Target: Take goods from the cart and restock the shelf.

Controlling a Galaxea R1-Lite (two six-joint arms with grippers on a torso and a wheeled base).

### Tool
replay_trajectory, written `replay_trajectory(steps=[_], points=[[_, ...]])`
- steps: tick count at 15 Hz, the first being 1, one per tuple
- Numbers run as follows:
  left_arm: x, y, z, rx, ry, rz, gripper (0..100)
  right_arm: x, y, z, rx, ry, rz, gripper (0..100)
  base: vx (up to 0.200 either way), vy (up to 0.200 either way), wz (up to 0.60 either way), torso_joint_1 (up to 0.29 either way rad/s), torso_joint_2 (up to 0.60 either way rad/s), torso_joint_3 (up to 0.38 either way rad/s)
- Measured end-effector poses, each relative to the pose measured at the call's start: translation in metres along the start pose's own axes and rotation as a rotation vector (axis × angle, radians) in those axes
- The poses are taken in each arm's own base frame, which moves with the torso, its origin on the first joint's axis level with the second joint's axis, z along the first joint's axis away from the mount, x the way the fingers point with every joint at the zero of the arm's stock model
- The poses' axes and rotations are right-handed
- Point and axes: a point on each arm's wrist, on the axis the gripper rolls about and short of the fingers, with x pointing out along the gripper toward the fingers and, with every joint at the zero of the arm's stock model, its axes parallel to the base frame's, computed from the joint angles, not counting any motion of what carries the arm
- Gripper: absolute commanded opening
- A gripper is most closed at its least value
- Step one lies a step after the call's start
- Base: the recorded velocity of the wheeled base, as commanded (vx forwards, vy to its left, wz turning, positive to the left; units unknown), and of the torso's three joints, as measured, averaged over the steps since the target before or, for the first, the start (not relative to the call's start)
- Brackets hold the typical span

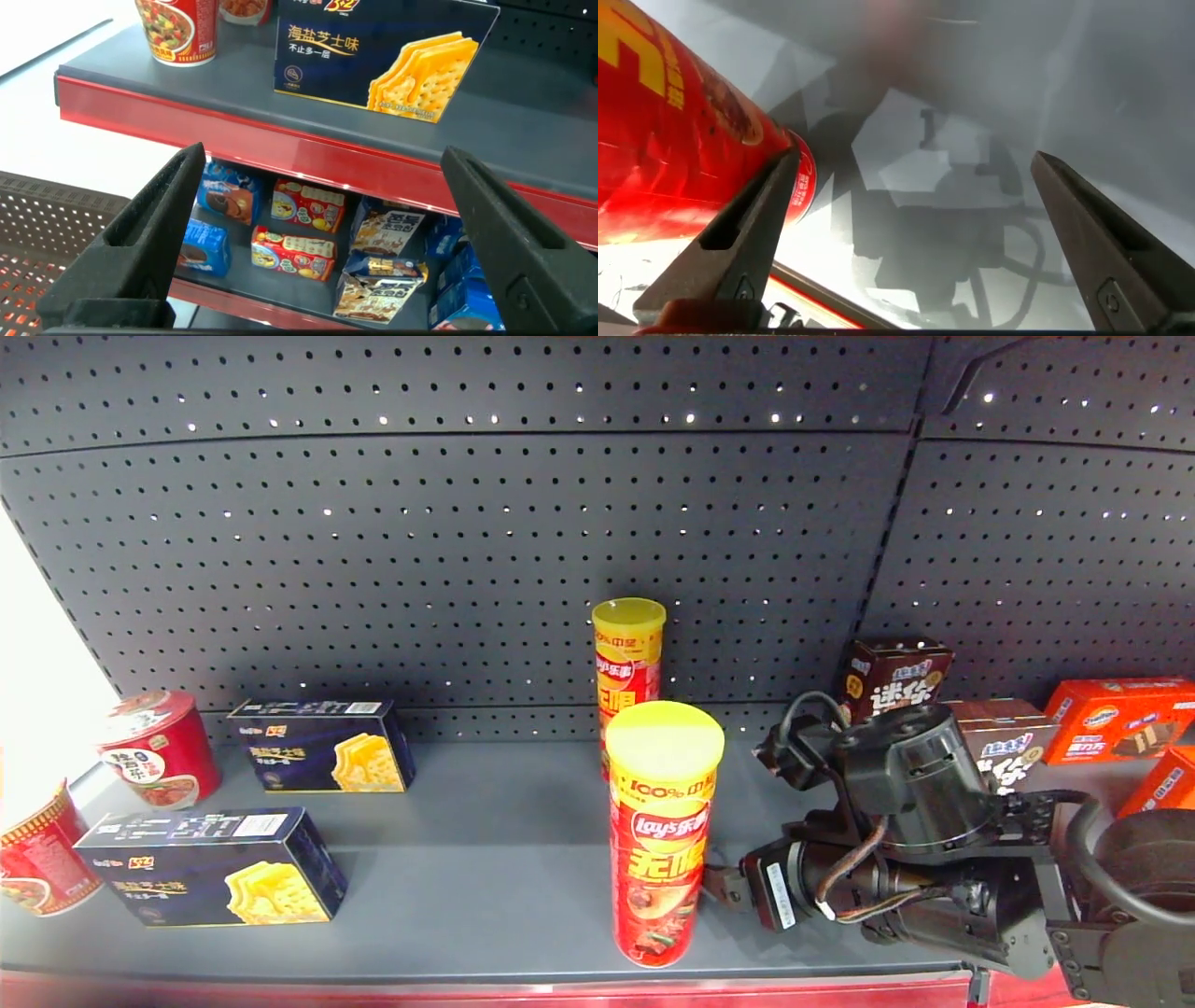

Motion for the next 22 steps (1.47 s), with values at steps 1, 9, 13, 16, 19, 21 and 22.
replay_trajectory(steps=[1, 9, 13, 16, 19, 21, 22], points=[[0.0, 0.0, 0.0, -0.004, 0.0, 0.0, 100, 0.001, 0.001, 0.0, -0.002, -0.001, 0.003, 100, 0.0, 0.0, 0.0, 0.0, 0.0, 0.0], [0.0, 0.0, 0.0, -0.02, 0.001, -0.001, 100, 0.005, 0.004, -0.002, -0.008, 0.009, 0.006, 100, 0.0, 0.0, 0.0, 0.0, 0.0, 0.0], [0.0, 0.0, 0.0, -0.021, 0.001, -0.001, 100, 0.003, 0.002, -0.007, -0.009, 0.023, -0.002, 100, 0.0, 0.0, 0.0, 0.0, 0.0, 0.0], [0.0, 0.0, 0.0, -0.023, 0.0, 0.001, 100, -0.002, -0.001, -0.004, 0.0, 0.007, -0.003, 100, 0.0, 0.0, 0.0, 0.0, 0.0, 0.0], [0.0, 0.0, 0.0, -0.042, 0.001, -0.001, 100, -0.012, -0.006, -0.003, 0.009, -0.012, -0.005, 100, 0.0, 0.0, 0.0, 0.0, 0.0, 0.0], [0.0, 0.0, 0.0, -0.044, 0.0, 0.0, 100, -0.016, -0.009, -0.004, 0.013, -0.019, -0.008, 100, 0.0, 0.0, 0.0, 0.0, 0.0, 0.0], [0.0, 0.0, 0.0, -0.043, 0.0, 0.0, 100, -0.018, -0.009, -0.004, 0.013, -0.022, -0.006, 100, 0.0, 0.0, 0.0, 0.0, 0.0, 0.0]])
